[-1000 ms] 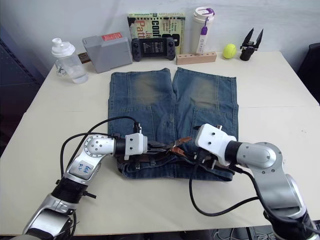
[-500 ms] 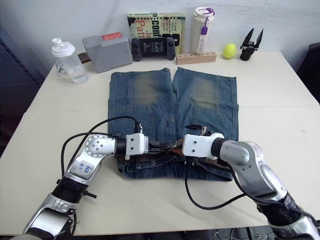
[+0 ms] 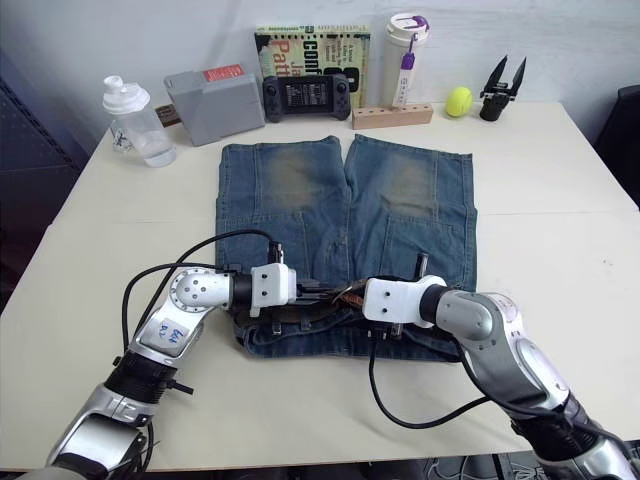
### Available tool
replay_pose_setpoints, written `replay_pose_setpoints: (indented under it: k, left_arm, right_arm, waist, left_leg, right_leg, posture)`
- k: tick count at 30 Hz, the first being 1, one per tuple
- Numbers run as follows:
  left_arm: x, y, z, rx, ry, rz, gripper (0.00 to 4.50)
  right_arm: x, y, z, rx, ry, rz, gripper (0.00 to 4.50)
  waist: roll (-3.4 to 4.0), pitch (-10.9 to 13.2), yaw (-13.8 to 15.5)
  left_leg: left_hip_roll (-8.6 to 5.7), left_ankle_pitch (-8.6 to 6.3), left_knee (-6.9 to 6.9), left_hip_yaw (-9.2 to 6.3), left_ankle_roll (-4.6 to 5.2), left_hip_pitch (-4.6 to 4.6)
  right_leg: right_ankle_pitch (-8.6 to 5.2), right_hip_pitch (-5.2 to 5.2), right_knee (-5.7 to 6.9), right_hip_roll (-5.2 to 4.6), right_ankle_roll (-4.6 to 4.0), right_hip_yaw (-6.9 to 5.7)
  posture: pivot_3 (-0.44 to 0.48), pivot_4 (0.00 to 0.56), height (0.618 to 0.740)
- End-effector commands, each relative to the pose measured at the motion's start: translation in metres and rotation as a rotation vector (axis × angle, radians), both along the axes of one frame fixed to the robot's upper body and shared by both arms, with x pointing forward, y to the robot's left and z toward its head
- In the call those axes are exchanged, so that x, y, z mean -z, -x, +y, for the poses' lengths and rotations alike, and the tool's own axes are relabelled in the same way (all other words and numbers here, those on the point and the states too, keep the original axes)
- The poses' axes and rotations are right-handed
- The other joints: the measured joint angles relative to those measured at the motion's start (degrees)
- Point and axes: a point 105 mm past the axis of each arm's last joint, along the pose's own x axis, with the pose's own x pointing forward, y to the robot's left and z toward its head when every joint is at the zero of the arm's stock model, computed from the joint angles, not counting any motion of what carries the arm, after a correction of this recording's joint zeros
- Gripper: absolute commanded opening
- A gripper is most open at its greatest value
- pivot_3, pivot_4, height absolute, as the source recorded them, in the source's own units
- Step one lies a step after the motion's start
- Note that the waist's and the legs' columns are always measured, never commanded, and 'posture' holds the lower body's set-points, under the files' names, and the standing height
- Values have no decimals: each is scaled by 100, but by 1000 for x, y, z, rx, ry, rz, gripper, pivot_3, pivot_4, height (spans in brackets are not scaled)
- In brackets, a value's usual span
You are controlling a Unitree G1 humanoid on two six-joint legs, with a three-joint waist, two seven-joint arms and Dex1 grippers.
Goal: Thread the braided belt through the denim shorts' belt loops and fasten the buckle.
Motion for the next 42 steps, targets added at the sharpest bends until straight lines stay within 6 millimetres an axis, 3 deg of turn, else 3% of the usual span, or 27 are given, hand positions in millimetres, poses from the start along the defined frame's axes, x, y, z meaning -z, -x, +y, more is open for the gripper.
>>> replay_pose_setpoints:
  k: [1,5,9,12,16,17,23,27,35,39,42]
  left_arm:
    - [-23,1,11,-41,115,14,1530]
    - [-36,0,38,-126,202,129,3057]
    - [-41,10,62,-144,267,273,3057]
    - [-35,18,70,-145,265,333,2315]
    - [-13,34,65,-104,154,414,432]
    - [-4,34,64,-117,117,416,146]
    - [34,40,60,-113,-67,416,29]
    - [55,37,72,-162,-188,386,29]
    - [59,36,77,-174,-196,380,29]
    - [60,36,77,-180,-196,373,29]
    - [59,35,78,-182,-203,362,29]
  right_arm:
    - [-9,4,6,-9,-16,-48,0]
    - [-8,4,5,3,-22,-53,0]
    - [-7,4,5,13,-28,-60,0]
    - [-7,4,5,20,-32,-69,0]
    - [-8,4,4,24,-36,-76,0]
    - [-8,5,3,25,-36,-78,0]
    - [-10,13,-4,40,-52,-86,0]
    - [-9,30,-30,83,-61,-76,0]
    - [-11,42,-139,357,83,-102,0]
    - [-14,40,-170,460,118,-132,0]
    - [-13,41,-173,450,136,-141,0]
  waist:
    - [0,0,-7]
    - [0,0,-10]
    - [1,1,-10]
    - [1,1,-5]
    - [2,1,-7]
    - [2,1,-6]
    - [3,1,-10]
    - [4,1,15]
    - [7,-1,24]
    - [13,-5,-3]
    - [28,-14,13]
  left_leg:
    - [1,0,0,0,0,0]
    - [2,0,0,-2,0,0]
    - [4,0,-1,-7,0,0]
    - [3,0,0,-8,-1,0]
    - [2,-1,-1,-8,-2,0]
    - [2,-1,-2,-7,-2,0]
    - [2,-1,-6,-4,-3,0]
    - [1,-1,-6,-3,-3,2]
    - [0,-2,-7,-7,-3,10]
    - [1,-2,-7,-2,-2,24]
    - [3,-2,-8,-3,-2,26]
  right_leg:
    - [0,0,0,0,0,0]
    - [0,0,0,0,0,0]
    - [0,0,-1,0,0,0]
    - [0,1,-2,-2,0,0]
    - [0,1,-3,-1,0,0]
    - [0,1,-3,0,0,-1]
    - [-1,1,-7,3,-1,0]
    - [-1,2,-7,2,-1,1]
    - [-1,15,-13,0,-1,1]
    - [0,23,-9,1,0,9]
    - [-1,25,-7,1,-1,8]
  posture:
    - [0,150,722]
    - [0,150,722]
    - [0,150,722]
    - [0,150,722]
    - [0,150,722]
    - [0,150,722]
    - [0,150,722]
    - [0,150,722]
    - [0,150,722]
    - [0,150,722]
    - [0,150,722]
